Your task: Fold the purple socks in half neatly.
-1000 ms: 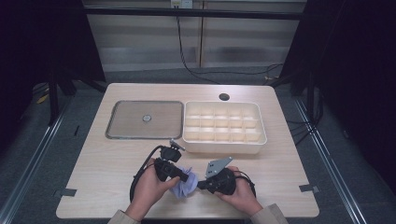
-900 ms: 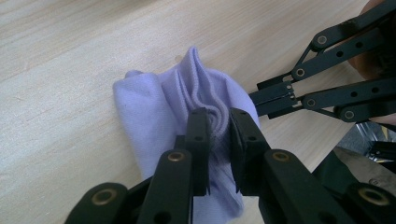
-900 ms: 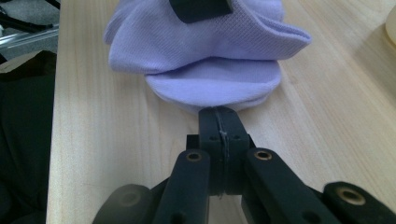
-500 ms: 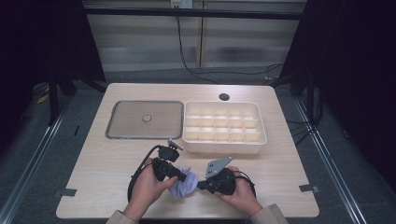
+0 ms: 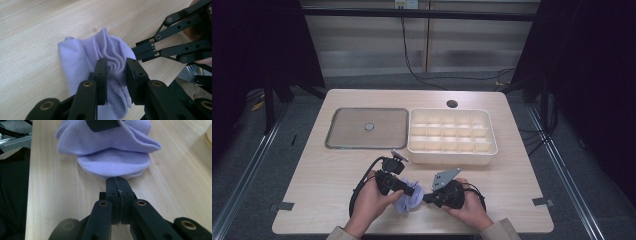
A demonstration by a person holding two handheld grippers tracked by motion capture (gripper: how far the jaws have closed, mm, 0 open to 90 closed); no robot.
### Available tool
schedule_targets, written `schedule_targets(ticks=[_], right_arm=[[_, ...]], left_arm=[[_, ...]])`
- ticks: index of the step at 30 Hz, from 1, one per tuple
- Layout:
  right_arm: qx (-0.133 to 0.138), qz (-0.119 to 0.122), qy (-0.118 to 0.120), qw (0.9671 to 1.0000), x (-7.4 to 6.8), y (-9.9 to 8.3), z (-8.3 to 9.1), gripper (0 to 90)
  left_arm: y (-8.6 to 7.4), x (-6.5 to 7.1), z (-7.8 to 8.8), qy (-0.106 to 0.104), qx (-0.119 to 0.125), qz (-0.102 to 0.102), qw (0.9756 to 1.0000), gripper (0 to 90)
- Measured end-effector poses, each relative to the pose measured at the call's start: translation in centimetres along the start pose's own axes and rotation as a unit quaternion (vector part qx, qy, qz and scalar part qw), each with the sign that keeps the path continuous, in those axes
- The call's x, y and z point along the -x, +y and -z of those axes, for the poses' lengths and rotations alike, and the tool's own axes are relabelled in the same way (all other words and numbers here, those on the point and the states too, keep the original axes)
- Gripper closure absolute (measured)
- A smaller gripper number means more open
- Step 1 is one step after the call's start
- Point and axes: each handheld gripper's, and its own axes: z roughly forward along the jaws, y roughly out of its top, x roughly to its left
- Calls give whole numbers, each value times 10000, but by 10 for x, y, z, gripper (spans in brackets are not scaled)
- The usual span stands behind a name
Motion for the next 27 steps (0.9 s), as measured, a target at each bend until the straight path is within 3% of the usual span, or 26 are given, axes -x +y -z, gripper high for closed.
schedule_targets(ticks=[5, 15, 19, 20, 22, 27], right_arm=[[-3, 18, 2, 10000, 0, 0, 0, 890], [-10, 5, -1, 10000, 0, 0, 0, 889], [-14, 14, -3, 10000, 0, 0, 0, 889], [-15, 16, -4, 10000, 0, 0, 0, 889], [-13, 14, -4, 10000, 0, 0, 0, 889], [-13, 12, -4, 10000, 0, 0, 0, 889]], left_arm=[[0, 0, 2, -46, 93, -3, 9999, 650], [1, -2, 11, -90, 221, 3, 9997, 631], [0, -5, 14, -10, 211, 39, 9998, 723], [0, -4, 14, 1, 264, 160, 9995, 756], [-1, -8, 15, 47, 188, 132, 9997, 794], [-3, -13, 19, 45, 320, 237, 9992, 803]])
